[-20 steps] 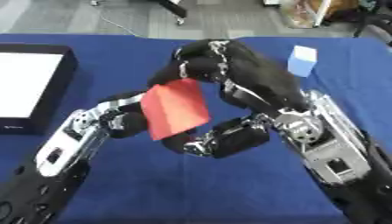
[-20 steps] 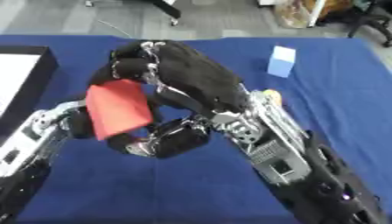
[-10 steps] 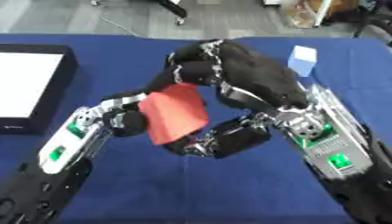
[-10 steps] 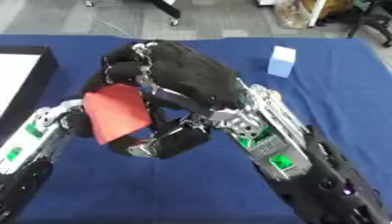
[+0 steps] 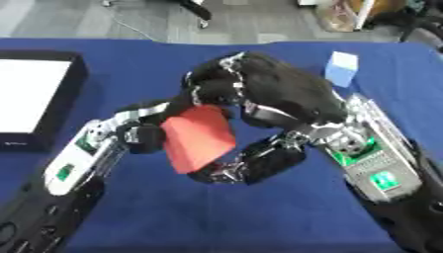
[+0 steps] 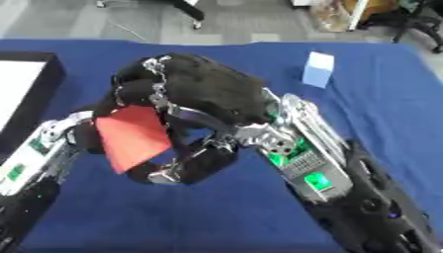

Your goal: Pick up the objects with one hand, pass them to the other hand, and then place them into the box on the other side of the table.

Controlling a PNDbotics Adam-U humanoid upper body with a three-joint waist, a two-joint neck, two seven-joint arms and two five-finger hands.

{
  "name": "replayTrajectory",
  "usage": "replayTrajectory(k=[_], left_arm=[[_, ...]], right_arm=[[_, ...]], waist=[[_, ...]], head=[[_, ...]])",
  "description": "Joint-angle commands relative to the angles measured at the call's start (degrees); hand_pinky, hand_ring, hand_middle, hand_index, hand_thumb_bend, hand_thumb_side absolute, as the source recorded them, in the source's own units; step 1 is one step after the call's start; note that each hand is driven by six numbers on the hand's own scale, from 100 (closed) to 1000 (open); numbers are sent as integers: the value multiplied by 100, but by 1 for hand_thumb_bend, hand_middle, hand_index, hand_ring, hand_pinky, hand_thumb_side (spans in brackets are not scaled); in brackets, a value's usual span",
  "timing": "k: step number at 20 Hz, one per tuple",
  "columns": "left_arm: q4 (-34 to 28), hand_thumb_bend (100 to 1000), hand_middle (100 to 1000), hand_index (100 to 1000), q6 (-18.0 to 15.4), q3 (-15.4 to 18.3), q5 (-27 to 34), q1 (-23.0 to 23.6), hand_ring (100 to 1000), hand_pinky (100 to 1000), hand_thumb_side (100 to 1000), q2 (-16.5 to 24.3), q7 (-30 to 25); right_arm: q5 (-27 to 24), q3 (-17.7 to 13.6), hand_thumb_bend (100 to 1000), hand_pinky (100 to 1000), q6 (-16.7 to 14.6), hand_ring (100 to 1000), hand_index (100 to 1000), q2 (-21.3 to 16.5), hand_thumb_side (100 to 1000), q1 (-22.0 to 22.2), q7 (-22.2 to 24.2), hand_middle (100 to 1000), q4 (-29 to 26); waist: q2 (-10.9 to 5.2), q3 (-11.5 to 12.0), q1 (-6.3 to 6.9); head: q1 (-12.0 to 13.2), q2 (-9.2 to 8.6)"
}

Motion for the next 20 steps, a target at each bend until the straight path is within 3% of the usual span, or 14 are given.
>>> replayTrajectory(k=[1, 11, 20], left_arm=[[-136, 894, 675, 860, 18, 57, 113, -131, 686, 775, 563, 50, 46], [-207, 868, 663, 851, -9, 83, 62, -114, 685, 774, 520, 26, -10], [-170, 846, 658, 854, 1, 53, 44, -124, 686, 779, 530, -10, -415]], right_arm=[[32, 12, 135, 473, 6, 512, 443, -93, 159, -95, -75, 352, -118], [98, 11, 138, 447, 74, 507, 440, -61, 151, -34, -173, 346, -118], [-66, 15, 151, 430, 95, 502, 432, -93, 142, -47, -356, 337, -118]], waist=[[-62, 2, 4], [-50, 20, -6], [-36, 58, -44]], head=[[-18, 29], [-20, 29], [-18, 29]])
